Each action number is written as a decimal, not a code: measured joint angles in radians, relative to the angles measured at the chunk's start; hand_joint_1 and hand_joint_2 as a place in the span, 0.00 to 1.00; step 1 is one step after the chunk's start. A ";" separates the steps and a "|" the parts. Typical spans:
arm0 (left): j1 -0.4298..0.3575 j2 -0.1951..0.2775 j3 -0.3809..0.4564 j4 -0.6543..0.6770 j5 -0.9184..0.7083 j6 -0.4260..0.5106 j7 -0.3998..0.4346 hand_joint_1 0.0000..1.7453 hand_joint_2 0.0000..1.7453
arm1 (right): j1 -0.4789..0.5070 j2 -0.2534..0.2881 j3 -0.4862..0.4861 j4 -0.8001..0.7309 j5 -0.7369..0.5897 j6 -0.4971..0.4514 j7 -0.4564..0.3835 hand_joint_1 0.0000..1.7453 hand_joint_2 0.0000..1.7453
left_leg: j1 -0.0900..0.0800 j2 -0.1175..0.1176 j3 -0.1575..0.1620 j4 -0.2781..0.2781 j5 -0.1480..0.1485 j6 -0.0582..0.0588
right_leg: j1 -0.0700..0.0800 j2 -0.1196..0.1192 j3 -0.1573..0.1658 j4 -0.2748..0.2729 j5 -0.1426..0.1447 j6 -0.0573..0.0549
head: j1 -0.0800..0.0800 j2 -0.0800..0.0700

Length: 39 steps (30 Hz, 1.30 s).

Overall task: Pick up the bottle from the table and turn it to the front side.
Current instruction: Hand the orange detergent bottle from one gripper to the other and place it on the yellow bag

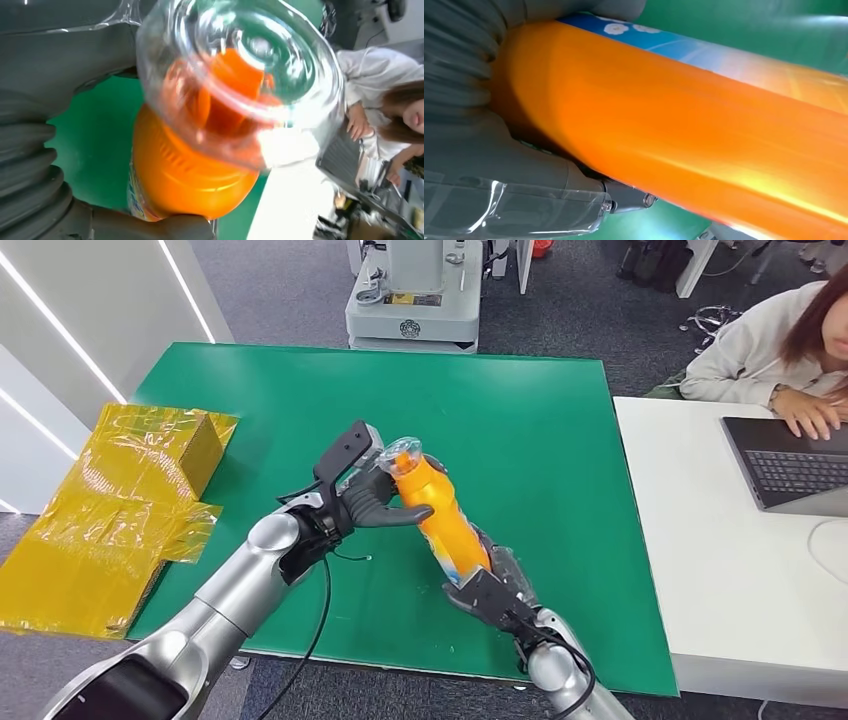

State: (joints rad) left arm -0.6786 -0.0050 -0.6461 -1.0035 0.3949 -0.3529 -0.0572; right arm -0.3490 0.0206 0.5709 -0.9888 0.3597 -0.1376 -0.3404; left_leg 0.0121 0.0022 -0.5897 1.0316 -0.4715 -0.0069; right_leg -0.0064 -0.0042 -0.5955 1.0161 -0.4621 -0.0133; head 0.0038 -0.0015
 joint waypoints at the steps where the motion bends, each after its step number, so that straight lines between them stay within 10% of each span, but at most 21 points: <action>1: -0.002 0.002 0.000 0.009 0.038 -0.012 0.013 1.00 1.00 | 0.000 0.000 0.000 0.003 -0.001 0.000 -0.003 0.94 1.00 | 0.000 0.000 0.000 0.000 0.000 0.000 | 0.000 0.000 0.000 0.000 0.000 0.000 | 0.000 0.000; 6: -0.004 0.011 0.000 0.045 0.242 -0.060 0.068 1.00 1.00 | -0.002 0.000 0.002 0.008 -0.007 -0.004 -0.015 0.77 1.00 | 0.000 0.000 0.000 0.000 0.000 0.000 | 0.000 0.000 0.000 0.000 0.000 0.000 | 0.000 0.000; 11: -0.003 0.014 0.001 0.065 0.389 -0.057 0.083 1.00 1.00 | -0.008 0.000 0.004 0.008 -0.015 -0.007 -0.021 0.01 1.00 | 0.000 0.000 0.000 0.000 0.000 0.000 | 0.000 0.000 0.000 0.000 0.000 0.000 | 0.000 0.000; 28: -0.048 0.023 0.104 0.080 0.421 0.075 0.004 1.00 1.00 | 0.011 -0.002 -0.003 -0.015 -0.036 -0.052 -0.028 0.00 1.00 | 0.000 0.000 0.000 0.000 0.000 0.000 | 0.000 0.000 0.000 0.001 0.000 0.000 | 0.000 0.000; 39: -0.106 0.036 0.103 0.096 -0.065 0.319 -0.231 1.00 1.00 | 0.043 -0.005 -0.026 -0.040 -0.027 -0.062 -0.029 0.00 1.00 | 0.000 0.000 0.000 0.000 0.000 0.000 | 0.000 0.000 0.000 0.001 0.000 0.000 | 0.000 0.000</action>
State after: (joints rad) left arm -0.7842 0.0311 -0.5436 -0.9071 0.3299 -0.0339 -0.2885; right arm -0.3064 0.0158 0.5447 -1.0292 0.3328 -0.1998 -0.3697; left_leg 0.0120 0.0025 -0.5895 1.0318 -0.4712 -0.0073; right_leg -0.0065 -0.0039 -0.5957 1.0167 -0.4618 -0.0137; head 0.0039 -0.0015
